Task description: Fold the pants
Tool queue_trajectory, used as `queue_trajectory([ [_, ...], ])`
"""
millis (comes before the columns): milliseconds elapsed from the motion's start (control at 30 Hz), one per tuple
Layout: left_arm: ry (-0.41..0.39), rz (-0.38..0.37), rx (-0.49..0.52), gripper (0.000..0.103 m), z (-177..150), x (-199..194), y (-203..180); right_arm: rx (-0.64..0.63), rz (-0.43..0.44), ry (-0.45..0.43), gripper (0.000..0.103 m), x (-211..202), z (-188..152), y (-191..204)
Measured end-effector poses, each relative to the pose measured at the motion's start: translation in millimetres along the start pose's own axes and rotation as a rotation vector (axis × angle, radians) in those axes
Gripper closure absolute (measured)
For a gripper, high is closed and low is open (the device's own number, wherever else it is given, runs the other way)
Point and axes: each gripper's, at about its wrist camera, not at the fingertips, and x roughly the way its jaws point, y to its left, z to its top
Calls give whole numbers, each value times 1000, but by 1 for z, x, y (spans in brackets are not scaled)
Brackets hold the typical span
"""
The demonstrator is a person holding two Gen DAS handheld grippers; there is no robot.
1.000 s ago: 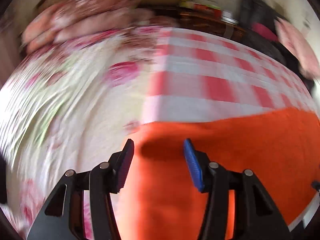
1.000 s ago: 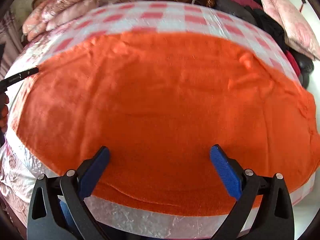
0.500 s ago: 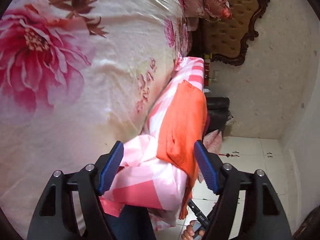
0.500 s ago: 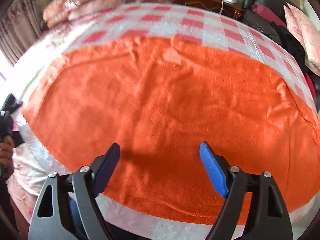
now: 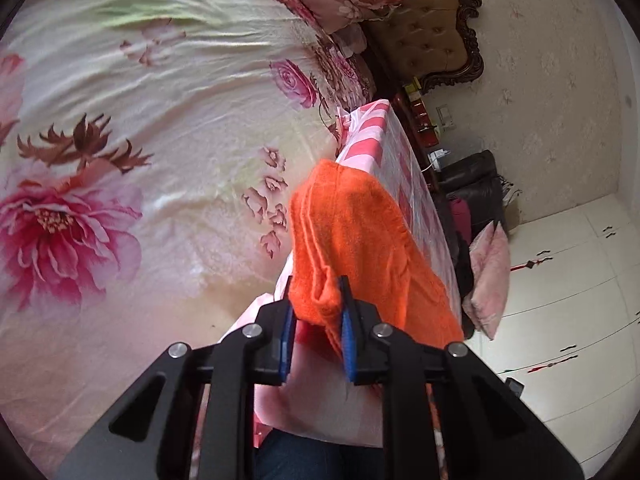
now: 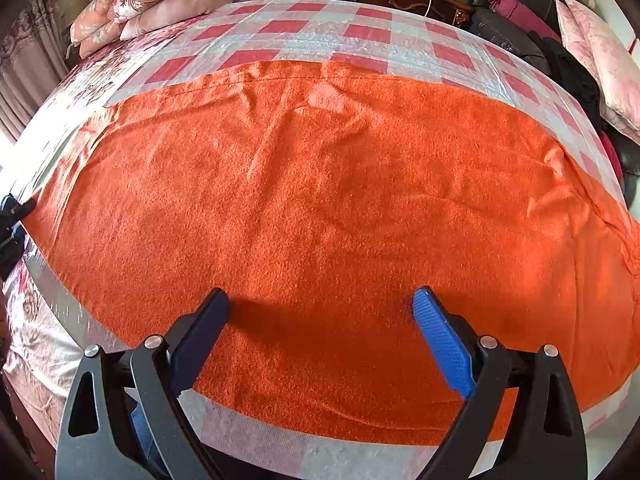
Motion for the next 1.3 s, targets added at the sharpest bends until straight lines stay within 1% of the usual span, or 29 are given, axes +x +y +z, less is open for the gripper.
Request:
queue_trajectory([
  [67, -17, 94, 76, 86, 0, -3, -22, -1, 4, 3, 12, 0, 0, -1],
  [133, -37, 215, 180, 93, 2, -6, -53, 2, 8, 11, 12, -1, 1, -2],
  [200, -61, 322, 287, 93, -2, -10, -85, 29, 25, 13, 12, -3, 0, -7],
  [300, -95, 460, 465, 94, -10, -10, -137, 70, 37, 17, 12, -6, 0, -19],
  [367, -114, 517, 577, 94, -17, 1, -175, 95, 47, 17, 12, -9, 0, -29],
  [433, -126, 550, 703, 94, -33, 17, -215, 115, 55, 9, 12, -11, 0, -37],
  [533, -129, 576, 923, 94, -73, 50, -274, 156, 66, -4, 12, -16, -3, -56],
  [633, -120, 557, 1151, 94, -135, 92, -325, 206, 84, -11, 12, -20, -5, -76],
  [733, -90, 529, 1354, 94, -208, 134, -347, 317, 133, -24, 12, -25, -10, -111],
  [800, -47, 512, 1462, 94, -259, 161, -342, 393, 178, -36, 12, -28, -13, -134],
  [833, -19, 505, 1493, 94, -277, 172, -334, 426, 202, -39, 12, -28, -14, -144],
  [867, 1, 516, 1525, 94, -295, 182, -327, 450, 217, -42, 13, -29, -15, -152],
  [933, 18, 534, 1545, 94, -313, 198, -311, 488, 253, -39, 17, -28, -18, -164],
  [967, 19, 536, 1535, 94, -315, 202, -306, 501, 281, -34, 18, -27, -18, -169],
  [1033, -6, 543, 1535, 94, -316, 204, -301, 517, 329, -27, 19, -25, -16, -173],
  [1100, -32, 536, 1520, 94, -312, 203, -300, 534, 431, -2, 19, -19, -9, -171],
  [1200, -60, 518, 1482, 94, -306, 197, -299, 509, 560, 57, 19, -7, 12, -153],
  [1300, -72, 512, 1471, 94, -304, 192, -298, 478, 607, 101, 19, 4, 36, -133],
])
